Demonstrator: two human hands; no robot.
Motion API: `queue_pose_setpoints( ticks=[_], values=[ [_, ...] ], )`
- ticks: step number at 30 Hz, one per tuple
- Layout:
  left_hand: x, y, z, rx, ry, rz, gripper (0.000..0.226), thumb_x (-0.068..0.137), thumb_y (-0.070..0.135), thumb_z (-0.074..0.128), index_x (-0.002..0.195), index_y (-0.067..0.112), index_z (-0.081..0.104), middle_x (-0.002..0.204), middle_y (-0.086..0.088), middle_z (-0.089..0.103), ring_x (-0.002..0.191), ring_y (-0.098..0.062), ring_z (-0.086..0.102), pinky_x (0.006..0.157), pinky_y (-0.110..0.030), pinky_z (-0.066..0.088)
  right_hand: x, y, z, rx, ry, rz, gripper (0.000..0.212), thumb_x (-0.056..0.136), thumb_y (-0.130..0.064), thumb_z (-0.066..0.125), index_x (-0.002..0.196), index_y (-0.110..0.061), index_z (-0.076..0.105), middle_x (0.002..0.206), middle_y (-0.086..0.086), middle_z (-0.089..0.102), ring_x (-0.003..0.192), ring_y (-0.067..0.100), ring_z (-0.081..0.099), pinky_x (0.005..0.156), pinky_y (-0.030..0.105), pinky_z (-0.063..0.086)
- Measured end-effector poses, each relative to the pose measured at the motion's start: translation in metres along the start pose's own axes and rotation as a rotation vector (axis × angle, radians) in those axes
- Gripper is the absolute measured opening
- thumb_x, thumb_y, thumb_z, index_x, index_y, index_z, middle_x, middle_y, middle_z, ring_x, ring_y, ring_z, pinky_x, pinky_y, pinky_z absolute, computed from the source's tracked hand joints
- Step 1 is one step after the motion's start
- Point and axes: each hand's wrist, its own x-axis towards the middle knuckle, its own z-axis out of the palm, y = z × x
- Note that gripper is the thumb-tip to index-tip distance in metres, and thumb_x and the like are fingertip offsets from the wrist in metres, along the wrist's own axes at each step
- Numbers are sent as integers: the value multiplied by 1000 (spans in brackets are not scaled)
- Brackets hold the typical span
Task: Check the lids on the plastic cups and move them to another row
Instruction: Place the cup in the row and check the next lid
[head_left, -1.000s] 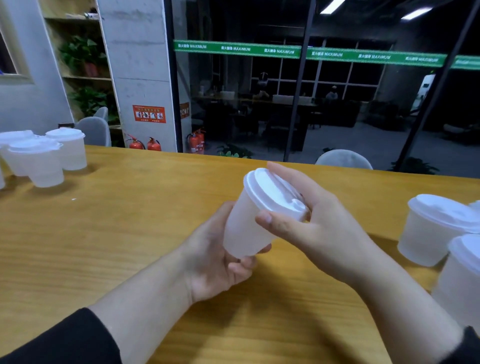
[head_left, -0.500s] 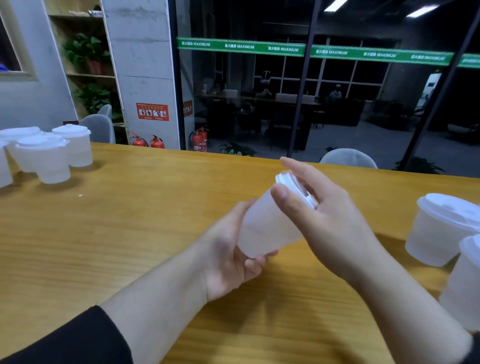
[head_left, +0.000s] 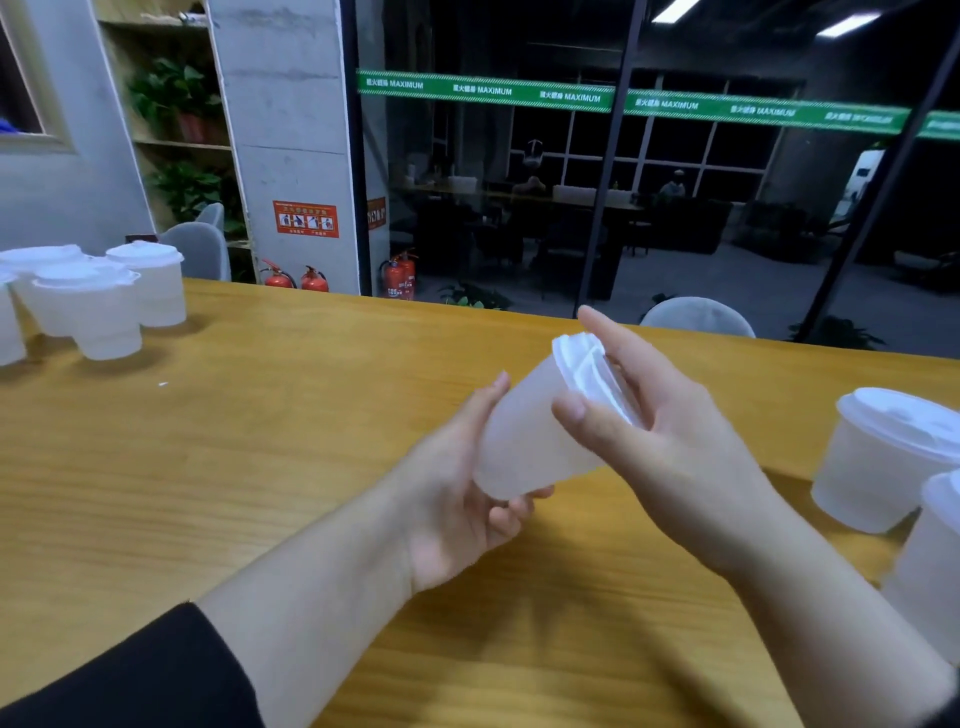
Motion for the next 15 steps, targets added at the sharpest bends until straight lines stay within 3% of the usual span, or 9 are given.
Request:
queue_pose_setpoints(
  ticks=[3, 6, 10, 13, 15],
  values=[
    [2, -3, 1, -17, -38, -61, 49, 91, 63, 63, 107, 17, 72, 71, -9, 62, 46, -15, 48, 37, -17, 33, -1, 4, 1, -22, 29, -58, 82, 68, -69, 70, 143, -46, 50, 133, -24, 60, 126, -11, 51, 96, 11, 44],
    [5, -8, 7, -112, 34, 79, 43, 91, 56, 67, 107, 17, 74, 74, -4, 64, 52, -16, 51, 40, -21, 32, 1, 3, 11, -5, 126, -61, 80, 70, -58, 73, 144, -37, 53, 126, -20, 62, 118, -13, 53, 90, 5, 42],
    [6, -9, 9, -91, 122, 261, 42, 91, 55, 67, 108, 17, 74, 70, 0, 64, 50, -16, 49, 42, -24, 33, 1, 0, 14, 107, 228, 5, 87, 70, -64, 76, 148, -34, 51, 134, -17, 63, 125, -6, 55, 99, 16, 49],
    [9, -11, 8, -49, 136, 256, 47, 92, 56, 67, 114, 15, 73, 74, -1, 63, 50, -15, 48, 42, -25, 36, 0, 0, 17, 149, 259, 33, 87, 70, -66, 73, 149, -41, 45, 121, -30, 59, 114, -25, 49, 88, 5, 45],
    [10, -13, 7, -65, 129, 208, 47, 92, 57, 67, 114, 15, 72, 77, -3, 65, 53, -16, 51, 43, -25, 39, -1, 3, 22, 125, 289, 33, 85, 72, -68, 65, 150, -43, 42, 119, -32, 55, 116, -23, 48, 93, 9, 43]
  ],
)
